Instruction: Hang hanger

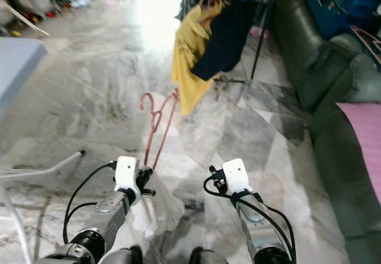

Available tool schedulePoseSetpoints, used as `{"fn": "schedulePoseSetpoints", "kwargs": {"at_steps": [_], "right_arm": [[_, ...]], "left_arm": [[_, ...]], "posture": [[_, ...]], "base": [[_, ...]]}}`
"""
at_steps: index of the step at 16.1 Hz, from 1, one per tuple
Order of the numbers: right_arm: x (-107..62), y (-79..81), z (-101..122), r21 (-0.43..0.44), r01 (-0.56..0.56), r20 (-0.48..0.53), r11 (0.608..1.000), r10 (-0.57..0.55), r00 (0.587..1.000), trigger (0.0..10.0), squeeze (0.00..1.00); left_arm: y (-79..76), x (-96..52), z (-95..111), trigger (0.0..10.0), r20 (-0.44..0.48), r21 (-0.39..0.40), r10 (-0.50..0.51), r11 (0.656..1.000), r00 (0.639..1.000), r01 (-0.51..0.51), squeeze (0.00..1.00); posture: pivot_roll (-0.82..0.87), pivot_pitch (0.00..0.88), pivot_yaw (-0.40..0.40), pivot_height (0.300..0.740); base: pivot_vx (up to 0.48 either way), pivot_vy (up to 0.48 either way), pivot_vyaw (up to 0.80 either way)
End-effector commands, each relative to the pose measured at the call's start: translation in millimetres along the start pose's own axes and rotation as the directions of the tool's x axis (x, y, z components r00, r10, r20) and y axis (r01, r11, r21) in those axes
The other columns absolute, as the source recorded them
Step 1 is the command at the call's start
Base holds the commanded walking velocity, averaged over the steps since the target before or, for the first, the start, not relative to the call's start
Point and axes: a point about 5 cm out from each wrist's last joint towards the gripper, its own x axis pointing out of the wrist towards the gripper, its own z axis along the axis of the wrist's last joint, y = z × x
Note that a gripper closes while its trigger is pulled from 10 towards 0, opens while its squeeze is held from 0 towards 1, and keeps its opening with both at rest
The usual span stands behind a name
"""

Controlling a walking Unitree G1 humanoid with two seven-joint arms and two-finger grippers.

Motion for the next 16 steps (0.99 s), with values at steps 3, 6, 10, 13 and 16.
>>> {"fn": "schedulePoseSetpoints", "kwargs": {"at_steps": [3, 6, 10, 13, 16], "right_arm": [[0.0, -1.6, -4.0, 0.004, 0.050, -0.011, 0.999, -0.050, 0.999, 10.0, 0.00], [4.0, 8.0, -4.5, 0.024, 0.052, -0.019, 0.998, -0.052, 0.998, 10.0, 0.00], [3.3, 22.8, -13.6, -0.019, -0.036, -0.062, 0.999, 0.035, 0.997, 10.0, 0.00], [1.3, 19.4, -20.8, 0.024, -0.021, -0.103, 0.999, 0.023, 0.994, 10.0, 0.00], [4.2, 21.1, -19.6, 0.018, -0.018, -0.098, 1.000, 0.019, 0.995, 10.0, 0.00]], "left_arm": [[-6.5, 6.8, 8.9, 10.0, -0.018, 0.030, -0.038, 0.999, 0.999, 0.038, 0.00], [2.7, 4.7, 7.8, 10.0, -0.034, 0.057, -0.028, 0.998, 0.999, 0.030, 0.00], [9.1, 3.9, 9.2, 10.0, -0.011, -0.003, 0.031, 1.000, 0.999, -0.031, 0.00], [2.2, 3.5, 3.7, 10.0, -0.027, 0.002, 0.002, 1.000, 1.000, -0.002, 0.00], [5.6, -2.7, -6.6, 10.0, -0.032, -0.024, -0.009, 1.000, 0.999, 0.008, 0.00]], "posture": [[-0.15, 0.075, 0.015, 0.740], [-0.14, 0.060, 0.014, 0.740], [-0.10, 0.074, -0.009, 0.740], [-0.07, 0.065, -0.044, 0.740], [-0.07, 0.097, -0.021, 0.740]], "base": [[0.000, 0.000, 0.00], [0.000, 0.000, 0.00], [0.000, 0.000, 0.00], [0.000, 0.000, 0.00], [0.000, 0.000, 0.00]]}}
